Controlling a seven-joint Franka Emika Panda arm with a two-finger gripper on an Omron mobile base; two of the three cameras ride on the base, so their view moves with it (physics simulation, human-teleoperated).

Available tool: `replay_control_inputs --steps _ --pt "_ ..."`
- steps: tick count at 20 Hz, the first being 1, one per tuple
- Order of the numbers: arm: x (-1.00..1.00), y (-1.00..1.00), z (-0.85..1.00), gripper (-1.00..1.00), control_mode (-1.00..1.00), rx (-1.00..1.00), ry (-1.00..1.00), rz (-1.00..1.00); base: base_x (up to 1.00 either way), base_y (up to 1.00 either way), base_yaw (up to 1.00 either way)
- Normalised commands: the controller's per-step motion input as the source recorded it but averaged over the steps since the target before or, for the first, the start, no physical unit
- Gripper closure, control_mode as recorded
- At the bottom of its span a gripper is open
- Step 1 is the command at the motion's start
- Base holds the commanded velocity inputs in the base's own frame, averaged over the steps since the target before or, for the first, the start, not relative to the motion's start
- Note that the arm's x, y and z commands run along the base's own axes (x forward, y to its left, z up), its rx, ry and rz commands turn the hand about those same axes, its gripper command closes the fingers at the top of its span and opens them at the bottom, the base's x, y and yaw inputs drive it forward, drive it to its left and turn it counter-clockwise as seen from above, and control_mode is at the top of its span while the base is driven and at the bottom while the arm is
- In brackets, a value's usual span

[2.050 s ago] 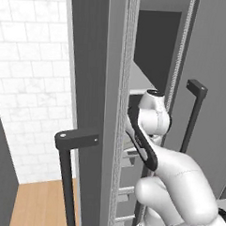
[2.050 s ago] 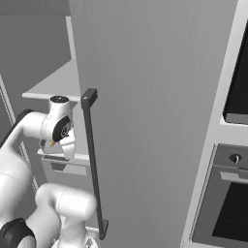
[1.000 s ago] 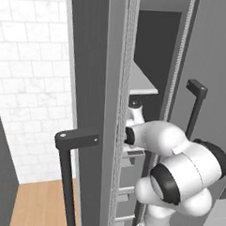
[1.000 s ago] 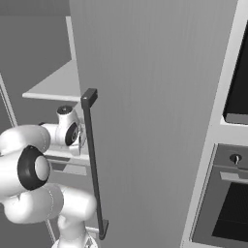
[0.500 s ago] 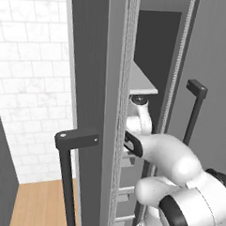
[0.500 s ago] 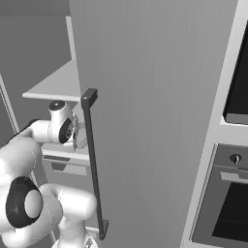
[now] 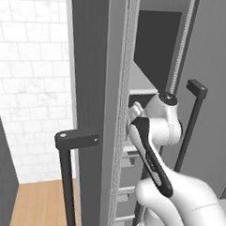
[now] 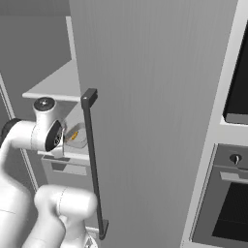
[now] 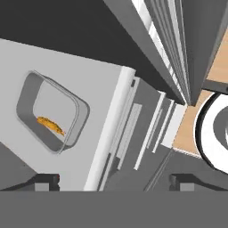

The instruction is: Take the meat container that has the shrimp and place it on the second highest rack of the freezer. Then take the vegetable container that has the garlic and sweet potato and place it on the highest rack of the freezer.

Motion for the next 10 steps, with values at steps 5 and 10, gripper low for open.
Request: replay_control_inputs --steps 5,10 --pt "-0.43 -0.01 1.0 -1.0 -1.0 -0.01 0.26 0.33 0.0 0.0 0.0" --pt "-0.41 -0.03 0.92 -1.0 -1.0 -0.11 0.19 0.35 0.0 0.0 0.0"
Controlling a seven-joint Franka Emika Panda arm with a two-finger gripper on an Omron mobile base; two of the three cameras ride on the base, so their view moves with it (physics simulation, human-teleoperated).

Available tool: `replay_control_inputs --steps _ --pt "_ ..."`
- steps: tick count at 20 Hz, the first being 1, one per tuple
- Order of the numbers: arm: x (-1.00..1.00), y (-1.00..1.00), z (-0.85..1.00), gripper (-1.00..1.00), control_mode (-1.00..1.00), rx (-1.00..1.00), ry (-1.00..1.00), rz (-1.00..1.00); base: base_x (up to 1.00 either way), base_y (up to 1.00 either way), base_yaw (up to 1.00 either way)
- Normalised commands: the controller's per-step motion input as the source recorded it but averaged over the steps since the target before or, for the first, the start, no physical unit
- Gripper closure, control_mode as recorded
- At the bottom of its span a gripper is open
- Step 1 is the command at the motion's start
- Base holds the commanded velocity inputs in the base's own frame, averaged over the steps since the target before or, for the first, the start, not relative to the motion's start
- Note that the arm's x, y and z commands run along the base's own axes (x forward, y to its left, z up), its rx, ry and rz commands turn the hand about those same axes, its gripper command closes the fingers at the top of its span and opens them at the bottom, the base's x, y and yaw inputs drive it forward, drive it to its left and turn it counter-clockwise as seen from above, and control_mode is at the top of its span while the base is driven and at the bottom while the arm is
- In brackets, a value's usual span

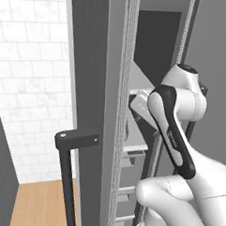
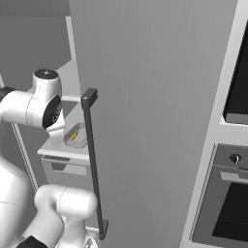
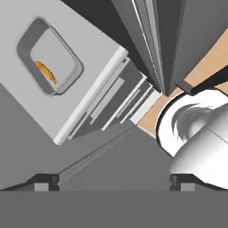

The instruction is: Take the meat container that has the shrimp and place it on the second highest rack of the freezer. Then take the vegetable container that has the garlic and sweet potato and place it on the highest rack of the freezer.

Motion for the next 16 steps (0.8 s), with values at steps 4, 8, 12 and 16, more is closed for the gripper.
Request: replay_control_inputs --steps 4,8,12,16 --pt "-0.44 -0.23 0.21 -1.0 -1.0 -0.31 0.02 0.27 0.0 0.0 0.0" --pt "-0.36 -0.57 -0.04 -1.0 -1.0 -0.17 0.0 0.21 0.0 0.0 0.0" --pt "0.0 -0.41 -0.29 -1.0 -1.0 -0.01 0.0 0.18 0.0 0.0 0.0" --pt "-0.16 -0.15 -0.26 -1.0 -1.0 -0.02 0.0 0.09 0.0 0.0 0.0"
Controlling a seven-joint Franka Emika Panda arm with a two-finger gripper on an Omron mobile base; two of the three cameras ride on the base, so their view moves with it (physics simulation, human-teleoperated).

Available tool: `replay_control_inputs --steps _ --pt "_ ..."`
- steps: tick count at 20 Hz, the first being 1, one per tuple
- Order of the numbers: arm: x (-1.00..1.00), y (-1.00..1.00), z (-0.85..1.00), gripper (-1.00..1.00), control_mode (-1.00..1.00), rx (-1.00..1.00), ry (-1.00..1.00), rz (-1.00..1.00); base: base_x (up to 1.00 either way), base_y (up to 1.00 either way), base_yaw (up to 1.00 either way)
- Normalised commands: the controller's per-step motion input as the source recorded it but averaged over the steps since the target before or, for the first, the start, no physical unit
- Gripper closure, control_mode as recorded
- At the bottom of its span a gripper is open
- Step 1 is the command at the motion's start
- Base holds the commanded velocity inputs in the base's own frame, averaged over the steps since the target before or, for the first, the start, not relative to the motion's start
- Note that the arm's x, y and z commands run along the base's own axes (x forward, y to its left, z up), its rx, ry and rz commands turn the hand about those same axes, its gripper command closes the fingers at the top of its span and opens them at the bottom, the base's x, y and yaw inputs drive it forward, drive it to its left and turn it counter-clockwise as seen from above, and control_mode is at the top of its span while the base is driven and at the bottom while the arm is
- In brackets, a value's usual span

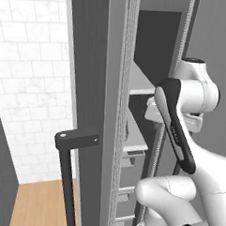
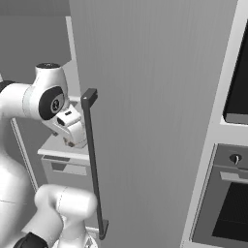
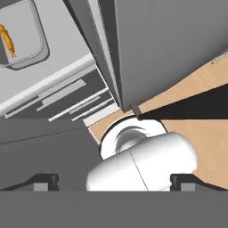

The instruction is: Take the meat container that has the shrimp and place it on the second highest rack of the freezer. Then take the vegetable container that has the garlic and sweet potato and place it on the highest rack of the freezer.

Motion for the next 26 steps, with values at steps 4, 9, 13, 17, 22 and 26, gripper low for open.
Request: replay_control_inputs --steps 4,9,13,17,22,26 --pt "-0.28 -0.01 -0.06 -1.0 1.0 -0.01 0.0 0.01 -0.43 -0.03 0.0" --pt "0.0 0.0 0.0 -1.0 1.0 0.0 0.0 0.0 -0.73 -0.5 0.0" --pt "0.0 0.0 0.0 -1.0 1.0 0.0 0.0 0.0 -0.04 -0.99 0.03" --pt "0.0 0.0 0.0 -1.0 1.0 0.0 0.0 0.0 0.04 -1.0 0.09" --pt "0.0 0.0 0.0 -1.0 1.0 0.0 0.0 0.0 0.03 -1.0 0.06" --pt "0.0 0.0 0.0 -1.0 1.0 0.0 0.0 0.0 0.06 -1.0 0.04"
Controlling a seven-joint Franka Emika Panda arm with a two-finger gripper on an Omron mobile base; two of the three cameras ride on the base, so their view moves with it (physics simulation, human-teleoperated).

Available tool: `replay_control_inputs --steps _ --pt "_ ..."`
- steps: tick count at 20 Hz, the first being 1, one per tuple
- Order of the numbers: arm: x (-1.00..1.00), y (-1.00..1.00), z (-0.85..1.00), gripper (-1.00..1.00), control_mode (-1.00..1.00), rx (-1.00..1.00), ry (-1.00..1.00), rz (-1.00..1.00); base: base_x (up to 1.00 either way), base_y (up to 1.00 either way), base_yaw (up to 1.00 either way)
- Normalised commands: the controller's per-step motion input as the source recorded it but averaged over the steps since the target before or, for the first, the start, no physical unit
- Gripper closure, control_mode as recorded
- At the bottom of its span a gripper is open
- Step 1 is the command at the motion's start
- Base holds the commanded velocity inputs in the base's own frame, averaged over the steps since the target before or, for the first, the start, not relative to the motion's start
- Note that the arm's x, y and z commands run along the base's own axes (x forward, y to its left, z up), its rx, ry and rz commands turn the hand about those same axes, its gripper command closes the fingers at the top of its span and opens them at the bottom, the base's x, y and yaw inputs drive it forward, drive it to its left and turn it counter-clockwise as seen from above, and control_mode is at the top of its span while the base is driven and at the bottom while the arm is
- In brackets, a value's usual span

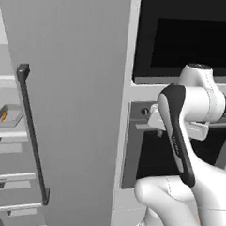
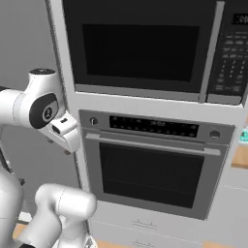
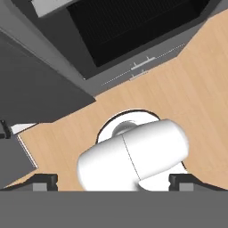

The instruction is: Take the meat container that has the shrimp and place it on the second highest rack of the freezer. Then take the vegetable container that has the garlic and sweet potato and place it on the highest rack of the freezer.

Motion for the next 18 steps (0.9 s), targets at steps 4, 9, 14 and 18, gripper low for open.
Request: replay_control_inputs --steps 4,9,14,18 --pt "0.0 0.0 0.0 -1.0 1.0 0.0 0.0 0.0 0.13 -1.0 0.02" --pt "0.0 0.0 0.0 -1.0 1.0 0.0 0.0 0.0 0.15 -1.0 0.01" --pt "0.0 0.0 0.0 -1.0 1.0 0.0 0.0 0.0 0.21 -1.0 0.0" --pt "0.0 0.0 0.0 -1.0 1.0 0.0 0.0 0.0 0.23 -1.0 0.01"
